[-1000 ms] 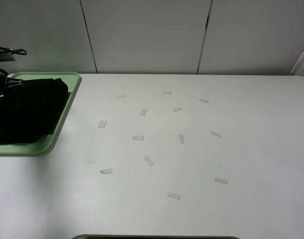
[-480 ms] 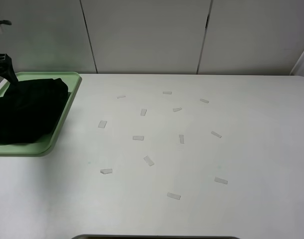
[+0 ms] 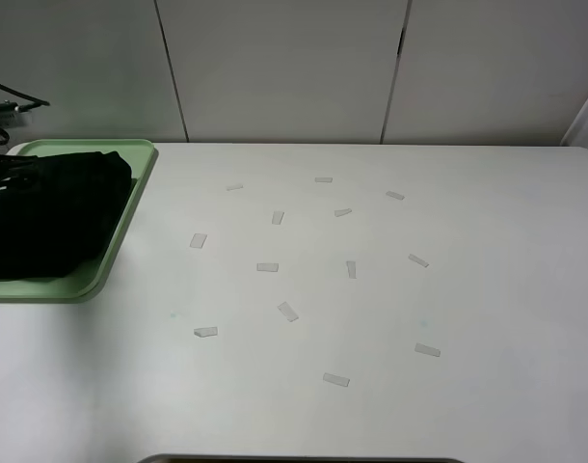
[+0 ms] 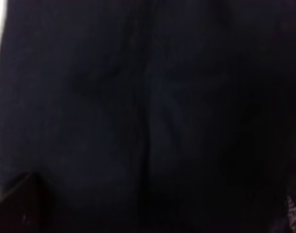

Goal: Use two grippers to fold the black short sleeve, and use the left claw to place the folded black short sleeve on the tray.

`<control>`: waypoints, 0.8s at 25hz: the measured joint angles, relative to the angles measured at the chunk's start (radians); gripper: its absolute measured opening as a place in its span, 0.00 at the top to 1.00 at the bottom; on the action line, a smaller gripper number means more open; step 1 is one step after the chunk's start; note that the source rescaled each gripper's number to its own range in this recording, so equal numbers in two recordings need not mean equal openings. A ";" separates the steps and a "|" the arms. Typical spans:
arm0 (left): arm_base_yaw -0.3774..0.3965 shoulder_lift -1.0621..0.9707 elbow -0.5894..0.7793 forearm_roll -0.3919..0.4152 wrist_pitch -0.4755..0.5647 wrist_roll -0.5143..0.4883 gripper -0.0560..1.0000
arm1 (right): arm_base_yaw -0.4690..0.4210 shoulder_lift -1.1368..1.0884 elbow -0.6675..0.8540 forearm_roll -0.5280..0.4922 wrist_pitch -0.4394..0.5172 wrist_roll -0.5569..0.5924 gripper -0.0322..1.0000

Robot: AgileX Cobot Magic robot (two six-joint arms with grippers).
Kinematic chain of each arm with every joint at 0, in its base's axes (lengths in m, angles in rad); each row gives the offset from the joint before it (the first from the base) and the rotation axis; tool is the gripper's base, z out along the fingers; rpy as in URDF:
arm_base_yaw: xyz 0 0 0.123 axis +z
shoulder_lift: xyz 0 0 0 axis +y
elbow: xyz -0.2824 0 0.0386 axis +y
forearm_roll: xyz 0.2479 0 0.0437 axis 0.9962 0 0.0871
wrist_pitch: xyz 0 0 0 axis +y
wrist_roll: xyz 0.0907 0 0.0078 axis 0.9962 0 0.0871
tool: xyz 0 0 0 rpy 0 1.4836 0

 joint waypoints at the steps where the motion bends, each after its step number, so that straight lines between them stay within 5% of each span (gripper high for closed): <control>1: 0.000 0.030 0.003 0.000 -0.015 0.003 0.00 | 0.000 0.000 0.000 0.000 0.000 0.000 0.00; 11: -0.005 0.082 -0.003 -0.004 -0.026 0.009 0.00 | 0.000 0.000 0.000 0.000 0.000 0.000 0.00; 20: -0.016 -0.130 -0.013 -0.008 0.085 0.011 0.00 | 0.000 0.000 0.000 0.000 0.000 0.000 0.00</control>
